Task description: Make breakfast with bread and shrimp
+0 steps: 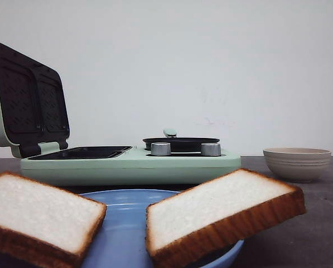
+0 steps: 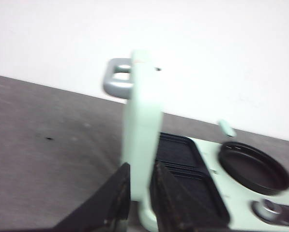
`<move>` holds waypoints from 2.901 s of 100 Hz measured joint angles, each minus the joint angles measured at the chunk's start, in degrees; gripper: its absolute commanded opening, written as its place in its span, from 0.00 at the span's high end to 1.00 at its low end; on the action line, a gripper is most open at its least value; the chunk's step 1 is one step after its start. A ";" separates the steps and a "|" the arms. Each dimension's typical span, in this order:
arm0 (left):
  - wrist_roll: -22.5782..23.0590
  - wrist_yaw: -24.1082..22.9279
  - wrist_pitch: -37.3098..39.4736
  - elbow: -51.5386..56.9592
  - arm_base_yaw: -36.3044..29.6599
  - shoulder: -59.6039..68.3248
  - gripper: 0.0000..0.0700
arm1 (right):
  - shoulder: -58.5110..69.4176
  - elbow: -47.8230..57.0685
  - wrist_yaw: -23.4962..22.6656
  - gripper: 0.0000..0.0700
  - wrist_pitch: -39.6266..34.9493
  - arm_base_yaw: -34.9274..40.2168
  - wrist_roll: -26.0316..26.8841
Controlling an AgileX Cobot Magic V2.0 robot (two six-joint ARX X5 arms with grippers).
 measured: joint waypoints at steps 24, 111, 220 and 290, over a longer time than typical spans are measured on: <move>0.68 10.78 -10.95 11.15 0.00 10.12 0.94 | 12.63 13.16 -6.05 0.86 -12.28 0.00 -2.03; 3.54 23.39 -30.05 12.11 0.00 11.45 0.41 | 13.86 14.86 -16.44 0.23 -20.72 0.00 -4.55; -4.39 30.42 -33.16 4.57 -10.40 28.57 0.36 | 13.86 14.88 -19.63 0.23 -21.92 0.02 -4.57; -11.93 21.57 -21.14 4.57 -23.82 42.49 0.32 | 13.86 14.88 -21.11 0.23 -21.92 0.02 -4.55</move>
